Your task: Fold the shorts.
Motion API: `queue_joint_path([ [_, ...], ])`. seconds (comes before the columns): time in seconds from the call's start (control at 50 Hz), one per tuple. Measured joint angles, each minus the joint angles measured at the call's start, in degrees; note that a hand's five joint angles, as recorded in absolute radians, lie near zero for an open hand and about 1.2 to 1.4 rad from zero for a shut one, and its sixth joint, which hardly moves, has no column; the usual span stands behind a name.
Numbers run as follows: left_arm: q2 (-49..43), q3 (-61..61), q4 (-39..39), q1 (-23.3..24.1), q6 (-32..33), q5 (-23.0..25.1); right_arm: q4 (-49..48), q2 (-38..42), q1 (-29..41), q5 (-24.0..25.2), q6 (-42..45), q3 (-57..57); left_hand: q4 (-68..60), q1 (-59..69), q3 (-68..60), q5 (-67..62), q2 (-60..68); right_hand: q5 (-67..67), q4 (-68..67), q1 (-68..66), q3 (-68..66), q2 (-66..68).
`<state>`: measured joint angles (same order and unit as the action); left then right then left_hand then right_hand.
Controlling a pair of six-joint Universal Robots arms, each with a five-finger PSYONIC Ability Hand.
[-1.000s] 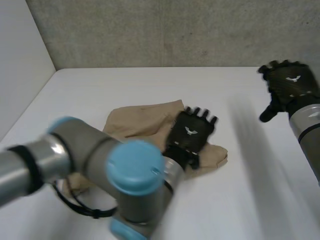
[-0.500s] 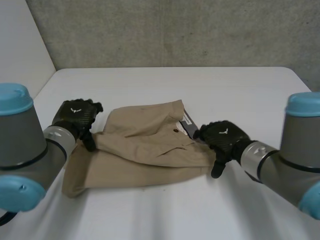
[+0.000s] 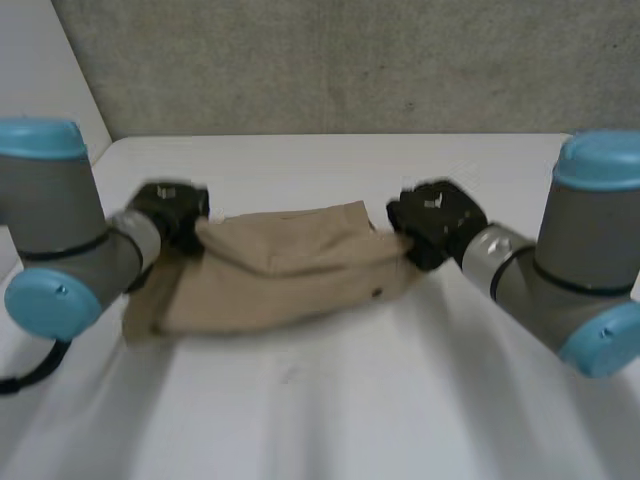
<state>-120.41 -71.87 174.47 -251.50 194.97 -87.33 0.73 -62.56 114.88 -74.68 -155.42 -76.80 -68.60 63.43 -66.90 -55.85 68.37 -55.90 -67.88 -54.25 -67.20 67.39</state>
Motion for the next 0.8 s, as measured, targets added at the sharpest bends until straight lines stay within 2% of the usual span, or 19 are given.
queue_joint_path([
  [0.08,0.24,6.03,6.14,0.25,0.25,-1.22,-2.49,1.25,0.05,-1.66,1.98,6.23,-0.02,0.01,-0.01,0.0,0.06,0.0,-0.25,-0.89,-0.14,0.0],
  [0.22,1.75,19.86,25.34,1.42,0.51,-6.48,-18.58,3.17,1.21,-9.68,4.73,19.32,-0.05,0.05,-0.32,0.0,0.13,-0.01,-0.27,-1.45,-0.44,0.0],
  [0.24,2.0,20.31,26.76,1.51,0.5,-6.72,-22.63,3.11,1.46,-10.73,4.91,20.44,-0.05,0.05,-0.32,0.0,0.13,0.0,-0.27,-1.45,-0.44,0.0],
  [0.26,3.0,21.17,31.46,1.89,0.44,-7.31,-28.76,2.62,1.75,-11.91,5.06,21.4,-0.26,0.05,-0.54,0.0,0.27,-0.01,-0.27,-1.45,-0.44,0.0],
  [0.34,5.23,18.75,40.45,3.4,0.22,-7.72,-38.88,1.42,2.35,-12.91,5.1,20.75,-0.26,0.05,-0.56,0.0,0.28,-0.14,-0.27,-1.45,-0.44,0.0],
  [0.42,5.92,12.24,44.27,4.58,0.07,-7.22,-40.85,0.84,3.44,-12.19,5.08,17.48,-0.26,0.08,-0.86,-0.88,0.38,-1.16,-0.27,-2.03,-0.44,0.0],
  [0.54,2.66,2.52,44.72,4.93,0.03,-6.53,-35.87,1.41,5.79,-9.93,5.43,10.61,0.59,-0.17,-0.17,-0.32,-0.4,-1.16,-0.28,-2.17,-0.44,0.0],
  [0.56,1.78,1.48,44.51,4.92,0.06,-6.49,-34.99,1.65,6.01,-9.71,5.48,9.81,8.38,-5.32,6.96,6.0,-8.14,-1.16,-0.28,-2.17,-0.44,0.0],
  [0.6,-0.58,-0.76,43.87,4.93,0.18,-6.4,-32.17,2.56,6.53,-9.22,5.63,7.63,15.58,-12.86,13.89,12.84,-15.4,-1.16,-0.28,-2.17,-0.44,0.0],
  [0.66,-4.98,-4.37,41.34,4.97,0.7,-6.31,-28.4,4.03,6.94,-8.99,5.78,5.44,15.58,-12.86,13.89,12.84,-15.4,-1.16,-0.28,-2.17,-0.44,0.0],
  [0.68,-5.81,-5.07,40.6,4.99,0.84,-6.29,-25.08,5.4,7.11,-8.98,5.87,3.86,38.35,-34.75,36.42,36.0,-38.3,-1.16,-0.28,-2.17,-0.44,0.0],
  [0.74,-7.19,-6.66,38.44,5.07,1.18,-6.26,-22.25,6.39,7.17,-9.07,5.9,2.69,39.4,-35.09,37.27,37.06,-39.01,-1.16,-0.28,-2.17,-0.44,0.0],
  [0.76,-7.98,-8.87,34.46,5.19,1.66,-6.19,-18.42,7.45,7.08,-9.28,5.87,1.0,39.4,-35.09,37.27,37.06,-39.01,-1.16,-0.28,-2.17,-0.44,0.0],
  [0.8,-7.63,-10.12,31.77,5.2,1.86,-6.16,-16.21,7.78,6.93,-9.4,5.79,-0.19,46.07,-39.6,43.54,43.79,-45.31,-1.17,-0.28,-2.17,-0.44,0.0],
])
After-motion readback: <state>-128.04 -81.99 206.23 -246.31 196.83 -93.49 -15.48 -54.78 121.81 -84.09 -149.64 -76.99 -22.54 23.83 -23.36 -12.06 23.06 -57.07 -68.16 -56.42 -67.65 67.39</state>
